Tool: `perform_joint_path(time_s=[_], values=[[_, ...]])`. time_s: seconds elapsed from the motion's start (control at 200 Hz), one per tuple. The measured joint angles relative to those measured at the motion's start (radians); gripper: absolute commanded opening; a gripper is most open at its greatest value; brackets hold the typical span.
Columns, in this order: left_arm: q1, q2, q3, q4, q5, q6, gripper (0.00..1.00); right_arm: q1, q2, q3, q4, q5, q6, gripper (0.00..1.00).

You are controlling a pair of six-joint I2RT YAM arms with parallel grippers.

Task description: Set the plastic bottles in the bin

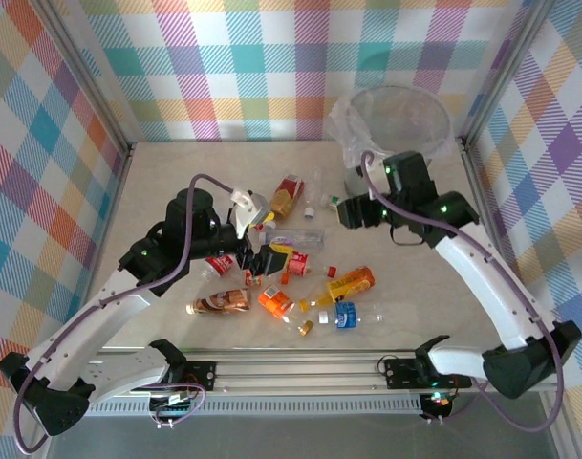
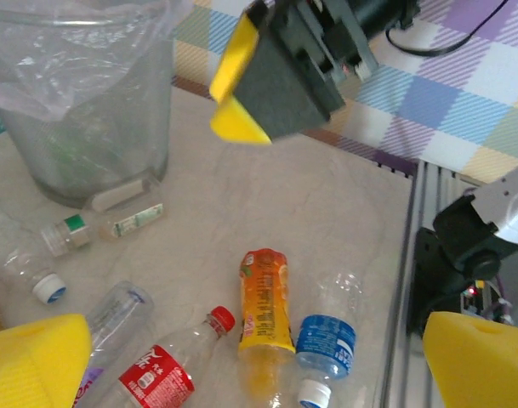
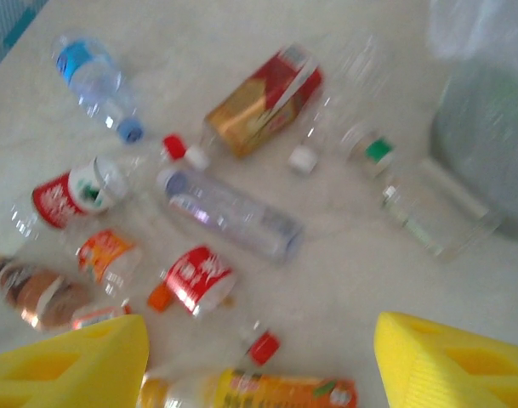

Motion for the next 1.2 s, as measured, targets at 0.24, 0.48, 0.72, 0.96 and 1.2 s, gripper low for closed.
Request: perform_joint_path(time_s=[0.24, 0.48, 0.72, 0.96, 1.2], values=[[0.000, 0.000, 0.008, -0.004, 0.036, 0.016, 1.00, 0.028, -0.145, -0.184, -0.102, 0.031, 0.153, 0.71], [0.000, 0.000, 0.008, -0.002, 0.026, -0.006, 1.00, 0.031, -0.212, -0.355, -0.190, 0.056, 0.408, 0.78], [0.000, 0.000, 0.008, 0.006, 0.016, -0.034, 1.00, 0.054, -0.287, -0.485, -0.250, 0.028, 0.590, 0.88], [0.000, 0.000, 0.008, 0.022, 0.016, -0.053, 1.00, 0.084, -0.365, -0.558, -0.287, -0.073, 0.710, 1.00], [0.000, 0.000, 0.008, 0.032, 0.016, -0.060, 1.00, 0.135, -0.382, -0.665, -0.246, -0.132, 0.835, 1.00]])
